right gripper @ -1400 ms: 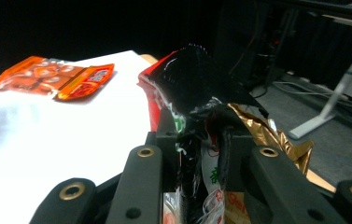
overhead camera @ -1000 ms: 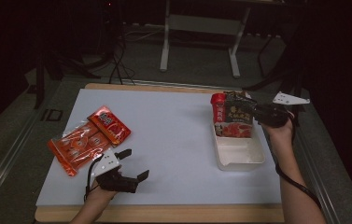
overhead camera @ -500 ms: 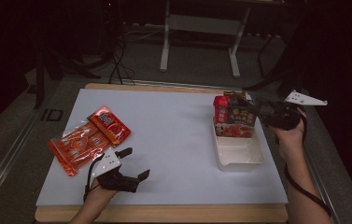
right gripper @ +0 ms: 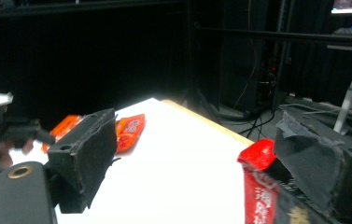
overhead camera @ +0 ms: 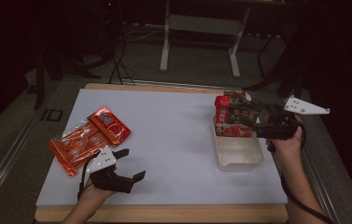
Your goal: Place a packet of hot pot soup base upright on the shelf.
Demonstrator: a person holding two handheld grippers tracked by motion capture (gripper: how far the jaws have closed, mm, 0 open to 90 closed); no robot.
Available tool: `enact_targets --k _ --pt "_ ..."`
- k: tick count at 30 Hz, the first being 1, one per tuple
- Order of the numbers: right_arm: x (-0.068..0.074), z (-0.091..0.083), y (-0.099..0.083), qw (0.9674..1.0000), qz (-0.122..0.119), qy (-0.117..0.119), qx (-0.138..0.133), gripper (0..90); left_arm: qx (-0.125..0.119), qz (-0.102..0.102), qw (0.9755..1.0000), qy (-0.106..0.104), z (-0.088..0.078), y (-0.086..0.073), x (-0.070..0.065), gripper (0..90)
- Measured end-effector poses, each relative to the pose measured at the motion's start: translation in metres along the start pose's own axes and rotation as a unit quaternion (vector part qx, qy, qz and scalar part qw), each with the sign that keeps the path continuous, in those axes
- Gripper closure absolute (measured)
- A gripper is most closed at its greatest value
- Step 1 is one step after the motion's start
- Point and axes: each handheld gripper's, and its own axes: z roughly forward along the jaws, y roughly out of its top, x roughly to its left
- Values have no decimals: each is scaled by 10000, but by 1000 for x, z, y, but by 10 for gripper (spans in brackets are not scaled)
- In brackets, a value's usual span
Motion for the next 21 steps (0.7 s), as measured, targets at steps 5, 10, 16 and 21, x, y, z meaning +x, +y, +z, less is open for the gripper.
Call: enact_targets --k 5,10,16,21 --pt "23 -3 -12 9996 -209 130 -110 136 198 66 9995 217 -14 -2 9 78" --pt "38 -7 -27 9993 -73 343 -112 141 293 24 9988 397 -28 -7 21 98" --pt "59 -8 -44 9988 -159 456 96 141 309 -63 9977 607 -42 -10 32 101" --pt "67 -9 -55 9983 -12 577 98 142 322 -114 9965 765 -53 -13 42 101"
